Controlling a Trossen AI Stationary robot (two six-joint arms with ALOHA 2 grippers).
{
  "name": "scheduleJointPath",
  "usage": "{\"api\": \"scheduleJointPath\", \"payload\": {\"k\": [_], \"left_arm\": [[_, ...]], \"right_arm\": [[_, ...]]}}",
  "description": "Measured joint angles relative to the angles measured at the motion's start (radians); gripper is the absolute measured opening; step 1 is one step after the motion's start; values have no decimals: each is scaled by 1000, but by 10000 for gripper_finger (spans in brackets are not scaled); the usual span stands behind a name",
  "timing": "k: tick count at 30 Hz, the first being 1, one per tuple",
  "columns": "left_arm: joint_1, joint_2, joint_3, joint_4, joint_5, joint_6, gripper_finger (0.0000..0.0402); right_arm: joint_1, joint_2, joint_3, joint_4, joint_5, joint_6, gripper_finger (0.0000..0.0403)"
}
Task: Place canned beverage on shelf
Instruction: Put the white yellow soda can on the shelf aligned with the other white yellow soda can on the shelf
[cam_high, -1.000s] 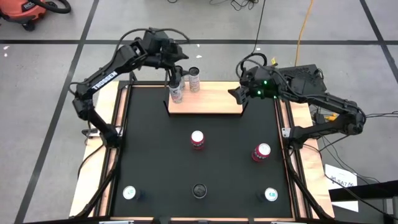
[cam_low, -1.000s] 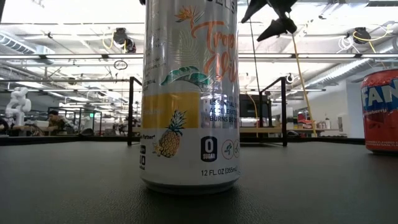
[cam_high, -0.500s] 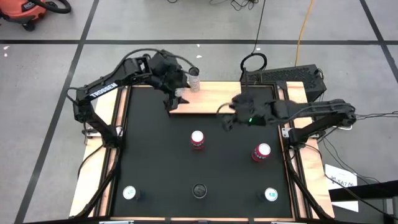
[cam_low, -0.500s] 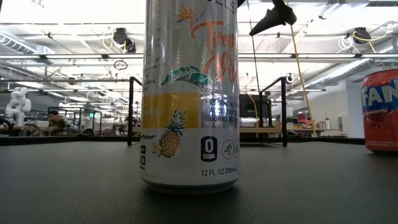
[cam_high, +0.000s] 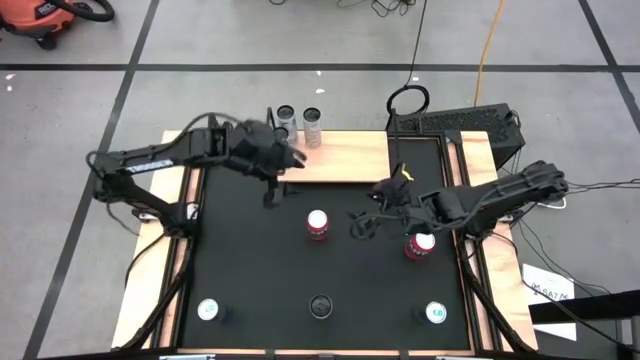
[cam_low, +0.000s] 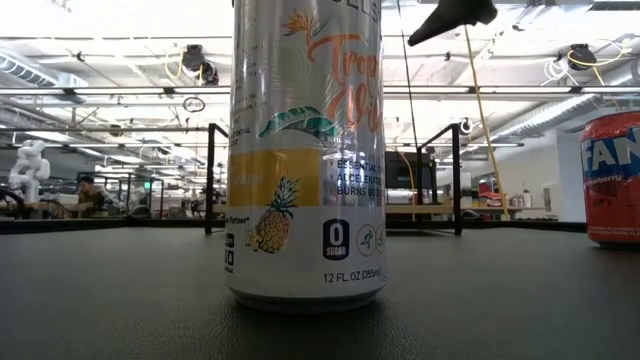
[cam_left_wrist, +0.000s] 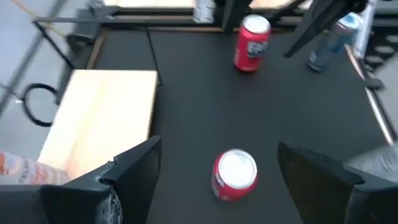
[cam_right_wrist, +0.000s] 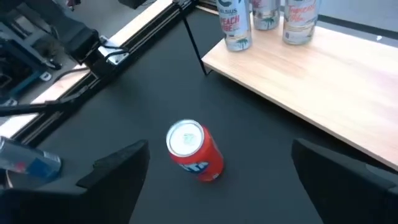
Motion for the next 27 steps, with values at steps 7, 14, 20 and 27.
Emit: {"api": "scheduleJointPath", "payload": {"k": [7, 14, 20, 27], "left_arm": [[-193, -71, -120, 61, -277, -267, 312], [-369, -54, -223, 207, -470, -468, 312], [-527, -31, -243, 344, -633, -626, 312], [-679, -30, -244, 350, -724, -633, 313]], "right_arm": [[51, -105, 0, -141, -12, 35, 380], [139, -149, 0, -205, -33, 31, 380], [176, -149, 0, -173, -30, -22, 380], [234, -149, 0, -62, -35, -109, 380]]}}
